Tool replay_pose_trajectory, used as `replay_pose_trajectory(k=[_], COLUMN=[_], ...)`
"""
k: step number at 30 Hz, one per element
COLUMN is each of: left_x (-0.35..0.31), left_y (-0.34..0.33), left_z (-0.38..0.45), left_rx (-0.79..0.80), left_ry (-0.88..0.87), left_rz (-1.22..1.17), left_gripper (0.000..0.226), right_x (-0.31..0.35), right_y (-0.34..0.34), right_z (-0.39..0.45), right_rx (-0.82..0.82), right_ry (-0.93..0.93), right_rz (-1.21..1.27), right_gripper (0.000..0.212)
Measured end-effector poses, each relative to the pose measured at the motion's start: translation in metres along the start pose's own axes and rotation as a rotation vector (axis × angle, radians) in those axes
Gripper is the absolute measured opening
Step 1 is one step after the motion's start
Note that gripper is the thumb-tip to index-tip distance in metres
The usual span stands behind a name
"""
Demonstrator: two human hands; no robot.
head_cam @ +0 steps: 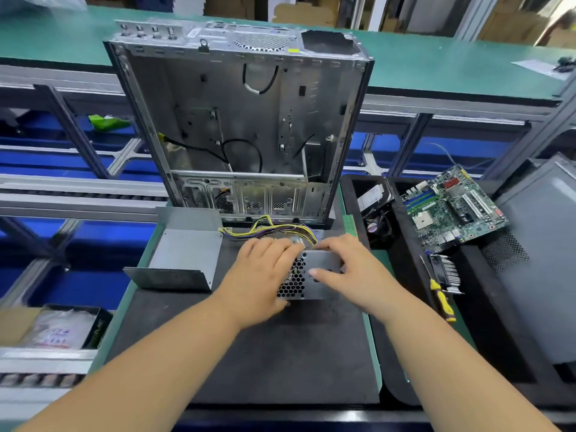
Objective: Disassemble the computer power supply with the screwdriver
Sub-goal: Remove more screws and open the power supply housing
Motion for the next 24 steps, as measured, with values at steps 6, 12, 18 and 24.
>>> replay_pose_trajectory(k=[6, 12, 18, 24], left_x=[0.019, 0.097, 0.105, 0.103], left_y=[0.008, -0.004, -0.024, -0.04], left_z=[-0.01, -0.01, 0.023, 0.027], left_rx=[-0.031, 0.009, 0.564, 0.666], left_ry=[0.095, 0.909, 0.766, 0.751], left_rz=[-0.341, -0.427, -0.356, -0.367], left_gripper=[0.077, 0.024, 0.042, 0.033], right_x=[0.006, 0.009, 0.01, 0.012], right_y=[-0.006, -0.004, -0.002, -0.002], right_z=[0.005, 0.004, 0.004, 0.003], right_rx=[-0.008, 0.015, 0.002, -0.014], right_ry=[-0.043, -0.064, -0.111, -0.111], right_rz=[-0.156, -0.183, -0.17, -0.17], right_gripper=[0.024, 0.017, 0.021, 0.023])
Point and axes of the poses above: each hand's wrist, its own z-axis towards the middle knuckle, its own y-axis out of the back of the hand, x = y × z, the point moved 3 cm from there along z, towards the middle knuckle, and after that the axes turned 10 degrees about -x, right-handed, at the moved point
